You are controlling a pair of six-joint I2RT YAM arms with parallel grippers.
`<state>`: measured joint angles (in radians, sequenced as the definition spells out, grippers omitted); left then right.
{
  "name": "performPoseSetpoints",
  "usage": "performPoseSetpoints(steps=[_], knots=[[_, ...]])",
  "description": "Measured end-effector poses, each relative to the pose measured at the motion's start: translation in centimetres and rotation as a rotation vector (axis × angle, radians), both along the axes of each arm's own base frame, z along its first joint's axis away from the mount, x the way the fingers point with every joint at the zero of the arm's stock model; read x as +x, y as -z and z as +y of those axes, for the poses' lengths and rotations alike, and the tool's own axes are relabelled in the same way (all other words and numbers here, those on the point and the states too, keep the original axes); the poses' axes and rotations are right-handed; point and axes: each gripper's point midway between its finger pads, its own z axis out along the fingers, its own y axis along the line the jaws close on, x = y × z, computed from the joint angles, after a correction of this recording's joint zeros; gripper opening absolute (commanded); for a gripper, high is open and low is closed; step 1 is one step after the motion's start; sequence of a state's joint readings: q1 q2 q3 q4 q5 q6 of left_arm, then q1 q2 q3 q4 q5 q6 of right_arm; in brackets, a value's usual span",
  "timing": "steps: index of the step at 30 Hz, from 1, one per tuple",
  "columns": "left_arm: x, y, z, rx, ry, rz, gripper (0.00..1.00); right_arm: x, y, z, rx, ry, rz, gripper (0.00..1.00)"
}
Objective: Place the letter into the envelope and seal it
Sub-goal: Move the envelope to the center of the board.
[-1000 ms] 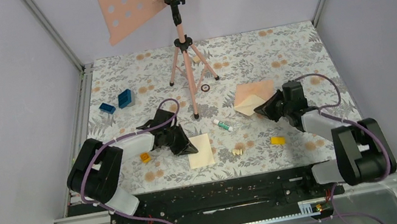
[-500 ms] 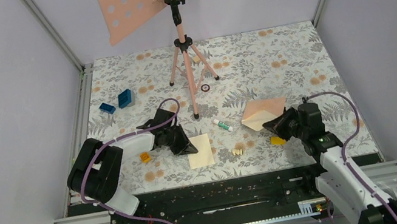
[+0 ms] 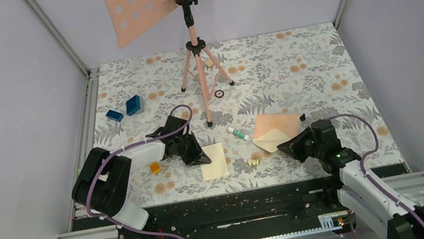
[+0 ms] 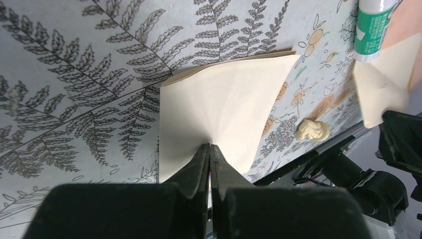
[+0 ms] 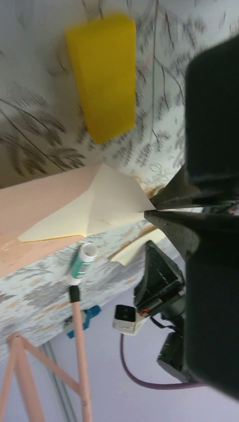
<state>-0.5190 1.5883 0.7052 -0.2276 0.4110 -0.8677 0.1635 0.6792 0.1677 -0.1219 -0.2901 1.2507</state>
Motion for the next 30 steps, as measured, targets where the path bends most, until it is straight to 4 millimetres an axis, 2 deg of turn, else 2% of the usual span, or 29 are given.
performPoseSetpoints(steps=[3,5,10,15,20,25,27,30], knots=[[0.0,0.0,0.0,0.001,0.0,0.0,0.0,-0.5,0.2,2.2,0.029,-0.058,0.016,0.39],[0.0,0.0,0.0,0.002,0.003,0.0,0.0,-1.0,0.4,4.1,0.044,-0.125,0.033,0.46],[-0.1,0.0,0.1,0.009,0.007,0.002,0.0,-1.4,0.2,6.9,0.082,-0.228,0.075,0.52],[-0.1,0.0,0.1,0.011,0.011,0.0,0.0,-1.1,-2.3,8.0,0.083,-0.324,0.01,0.57],[-0.1,0.0,0.2,0.019,0.012,0.005,0.0,-0.7,-5.3,7.5,-0.086,-0.468,-0.068,0.61],[-0.1,0.0,0.2,0.024,0.018,0.007,0.0,2.2,-8.8,5.4,-0.318,-0.515,-0.188,0.6],[-0.2,0.0,0.2,0.024,0.019,0.007,0.0,2.7,-8.5,3.6,-0.388,-0.498,-0.191,0.57],[-0.2,0.0,0.2,0.023,0.019,0.007,0.0,3.0,-6.5,-0.2,-0.456,-0.431,-0.112,0.48]])
